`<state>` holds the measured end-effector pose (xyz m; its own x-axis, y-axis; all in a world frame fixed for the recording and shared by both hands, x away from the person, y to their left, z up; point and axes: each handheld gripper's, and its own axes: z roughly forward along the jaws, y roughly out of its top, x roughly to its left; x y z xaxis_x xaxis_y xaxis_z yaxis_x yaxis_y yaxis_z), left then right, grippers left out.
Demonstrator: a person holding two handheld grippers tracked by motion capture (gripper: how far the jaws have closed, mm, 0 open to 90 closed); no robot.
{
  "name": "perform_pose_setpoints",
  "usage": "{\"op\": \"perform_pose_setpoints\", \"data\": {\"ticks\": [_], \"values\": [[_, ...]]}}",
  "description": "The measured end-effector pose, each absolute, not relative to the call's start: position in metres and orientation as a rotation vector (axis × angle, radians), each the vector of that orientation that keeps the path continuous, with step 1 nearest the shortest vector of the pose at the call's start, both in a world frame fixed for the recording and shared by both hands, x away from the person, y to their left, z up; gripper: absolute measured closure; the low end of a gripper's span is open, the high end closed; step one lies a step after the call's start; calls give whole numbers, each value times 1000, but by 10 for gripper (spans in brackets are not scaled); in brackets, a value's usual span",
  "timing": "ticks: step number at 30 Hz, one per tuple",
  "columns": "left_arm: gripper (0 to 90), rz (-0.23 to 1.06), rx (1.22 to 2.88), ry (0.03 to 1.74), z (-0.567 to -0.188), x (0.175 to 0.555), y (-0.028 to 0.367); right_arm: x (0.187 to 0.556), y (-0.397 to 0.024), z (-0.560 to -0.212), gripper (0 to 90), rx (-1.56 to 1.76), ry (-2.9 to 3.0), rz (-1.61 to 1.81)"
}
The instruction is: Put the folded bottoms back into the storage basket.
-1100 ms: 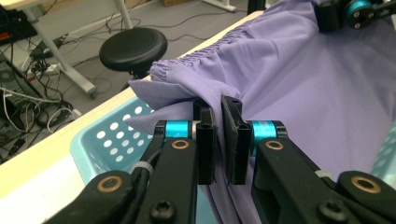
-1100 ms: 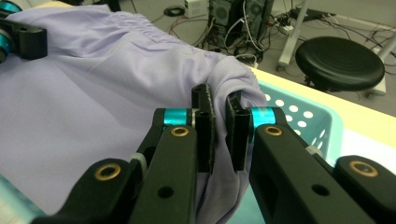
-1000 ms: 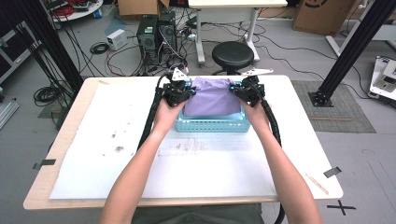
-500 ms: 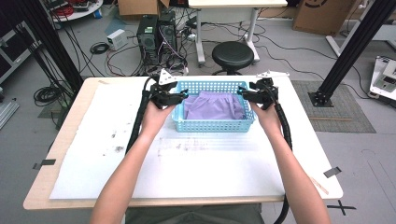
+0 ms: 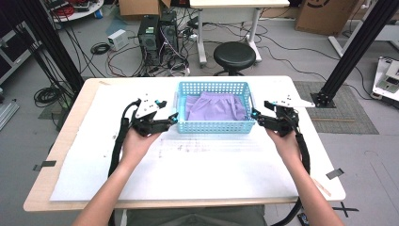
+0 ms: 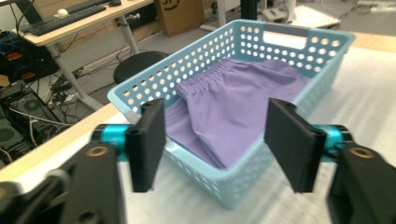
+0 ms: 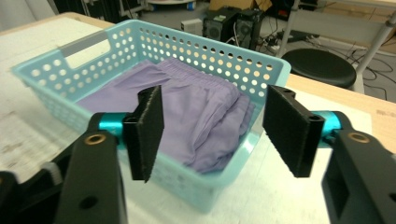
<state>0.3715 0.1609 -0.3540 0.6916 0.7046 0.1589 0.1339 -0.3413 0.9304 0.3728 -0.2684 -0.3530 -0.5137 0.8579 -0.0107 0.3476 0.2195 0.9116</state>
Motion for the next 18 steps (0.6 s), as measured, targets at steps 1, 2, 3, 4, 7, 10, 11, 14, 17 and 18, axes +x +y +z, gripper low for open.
{"op": "perform_pose_setpoints", "data": {"ticks": [1, 2, 3, 4, 7, 10, 11, 14, 17, 18], "values": [[355, 669, 1835, 661, -357, 367, 163, 373, -268, -353, 375, 1109, 1972, 1265], [347, 658, 1829, 658, -359, 362, 165, 364, -271, -358, 358, 1108, 1975, 1286], [347, 657, 1826, 656, -361, 357, 167, 364, -271, -358, 358, 1108, 1975, 1286], [341, 660, 1828, 648, -363, 353, 169, 359, -272, -361, 347, 1111, 1974, 1289], [331, 666, 1819, 648, -371, 340, 173, 348, -274, -371, 322, 1116, 1972, 1296], [308, 677, 1823, 647, -379, 329, 177, 338, -276, -382, 311, 1119, 1958, 1302], [305, 680, 1828, 646, -382, 326, 179, 334, -276, -385, 311, 1120, 1954, 1305], [299, 683, 1832, 651, -391, 319, 184, 327, -279, -395, 303, 1132, 1939, 1317], [281, 671, 1835, 672, -402, 314, 187, 322, -282, -404, 291, 1150, 1924, 1319], [281, 669, 1840, 683, -409, 312, 189, 321, -283, -409, 288, 1166, 1924, 1314]]}}
